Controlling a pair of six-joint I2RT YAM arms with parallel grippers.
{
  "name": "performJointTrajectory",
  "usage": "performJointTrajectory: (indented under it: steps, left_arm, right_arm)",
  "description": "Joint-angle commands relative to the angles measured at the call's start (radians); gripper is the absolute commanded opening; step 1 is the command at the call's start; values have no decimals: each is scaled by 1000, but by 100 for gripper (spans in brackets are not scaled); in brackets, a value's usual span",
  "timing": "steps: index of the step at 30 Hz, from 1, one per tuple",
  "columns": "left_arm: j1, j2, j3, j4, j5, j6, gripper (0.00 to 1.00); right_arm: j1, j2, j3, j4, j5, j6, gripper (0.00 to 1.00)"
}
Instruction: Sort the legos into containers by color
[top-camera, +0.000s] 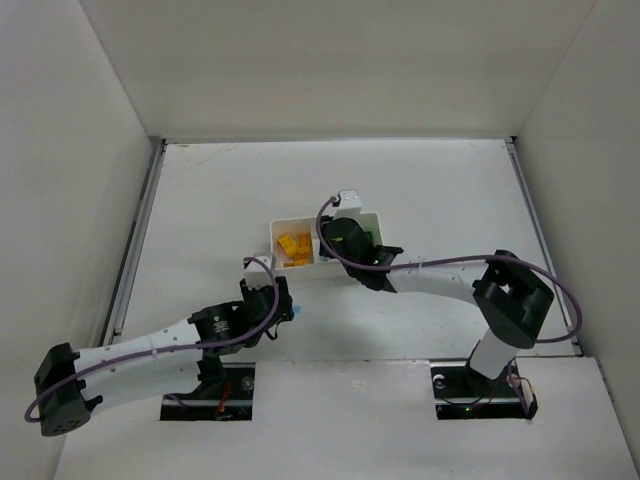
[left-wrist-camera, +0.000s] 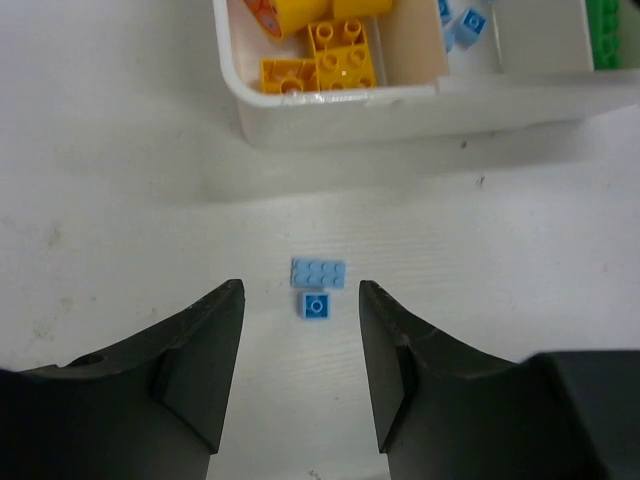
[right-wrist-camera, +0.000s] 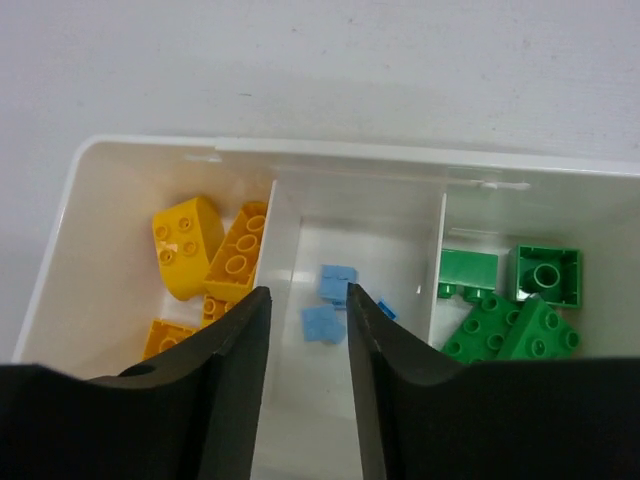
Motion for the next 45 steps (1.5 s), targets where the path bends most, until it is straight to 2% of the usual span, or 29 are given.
performJointTrajectory:
  steps: [1,3,5,11,18,26,32,35,40,45]
  left_arm:
    - [-43,28,-12,-49,-7,-77,47]
    - [-63,70,-15,-24,-2,-86,47]
    - [-81,116,-13,8,4,-92,47]
    - [-101,203,-18,104,10,-85,43]
    - [-105,304,-10,149,13,-80,34]
    - [-94,416,14,155,1,-72,28]
    - [-85,424,-2,174,-5,-80,22]
    - [-77,413,-10,194,-5,-75,15]
    - [-86,273,1,155,-7,-63,13]
    - [-45,163,71,135,15,-19,13]
  right_arm:
    - [1,13,63,23,0,-19,47]
    - [2,13,70,16,7,-20,53]
    - [2,-2,70,6,17,-20,53]
    - [45,-141,-50,7,26,-5,45]
    - [88,-301,-240,1,45,94,45]
    - [103,-370,-337,-4,36,150,45]
    - [123,-372,-381,-4,36,187,45]
    - [134,-375,-394,-4,34,193,45]
    - [162,-422,-432,-17,24,208,45]
    - [166,-507,-486,-42,19,234,45]
